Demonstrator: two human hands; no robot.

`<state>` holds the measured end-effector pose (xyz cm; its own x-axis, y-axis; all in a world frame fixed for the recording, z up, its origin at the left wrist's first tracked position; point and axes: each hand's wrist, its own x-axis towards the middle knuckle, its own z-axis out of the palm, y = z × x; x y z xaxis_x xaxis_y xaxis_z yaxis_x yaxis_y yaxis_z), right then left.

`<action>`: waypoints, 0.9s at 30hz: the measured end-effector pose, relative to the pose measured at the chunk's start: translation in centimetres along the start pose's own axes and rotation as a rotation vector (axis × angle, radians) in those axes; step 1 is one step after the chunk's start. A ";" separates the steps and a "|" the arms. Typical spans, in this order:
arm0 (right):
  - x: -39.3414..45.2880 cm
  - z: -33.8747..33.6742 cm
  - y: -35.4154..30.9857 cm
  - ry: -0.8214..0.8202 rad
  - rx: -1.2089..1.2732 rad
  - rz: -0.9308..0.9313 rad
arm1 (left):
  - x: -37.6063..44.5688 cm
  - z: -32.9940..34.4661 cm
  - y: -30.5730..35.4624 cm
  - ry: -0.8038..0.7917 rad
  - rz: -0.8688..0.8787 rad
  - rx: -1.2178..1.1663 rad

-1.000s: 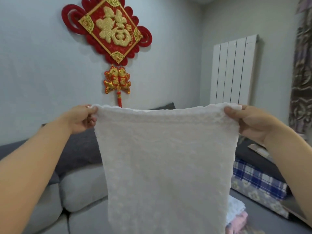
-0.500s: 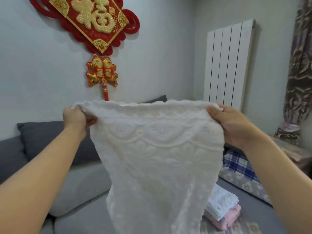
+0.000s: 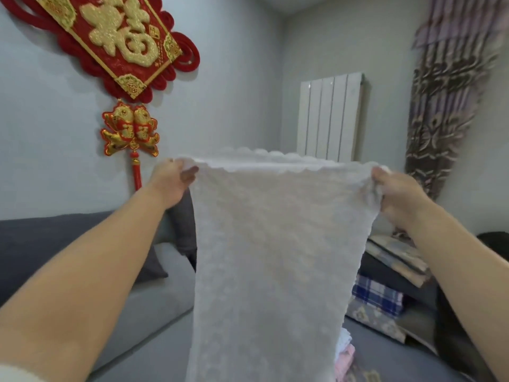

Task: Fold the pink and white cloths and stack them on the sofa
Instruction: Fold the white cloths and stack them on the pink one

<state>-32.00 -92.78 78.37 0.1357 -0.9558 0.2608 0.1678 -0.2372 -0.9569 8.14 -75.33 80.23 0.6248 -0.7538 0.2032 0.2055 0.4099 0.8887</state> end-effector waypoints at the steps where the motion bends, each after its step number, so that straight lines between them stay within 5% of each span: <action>1: -2.0 -0.1 -1.9 -0.036 0.040 -0.049 | 0.0 -0.3 1.3 -0.018 0.015 -0.058; 5: -12.3 0.9 -4.9 -0.249 0.151 -0.032 | -2.0 -5.8 3.7 -0.049 0.015 -0.014; 11: -28.3 6.1 2.3 -0.351 0.035 0.133 | -11.5 -22.6 1.1 -0.107 -0.130 0.126; 15: -38.3 9.8 11.0 -0.389 -0.099 0.292 | -17.5 -35.5 -4.9 0.130 -0.322 0.221; 22: -54.7 16.0 23.6 -0.612 -0.260 0.746 | -26.7 -50.9 -18.6 0.165 -0.578 0.800; 27: -63.7 19.1 35.4 -0.894 -0.542 0.874 | -33.8 -62.2 -27.7 0.282 -0.797 0.998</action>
<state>-16.04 -36.94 30.33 0.6143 -0.4394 -0.6554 -0.6709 0.1464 -0.7270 28.20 -29.29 23.19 0.7518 -0.4283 -0.5012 0.0226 -0.7430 0.6689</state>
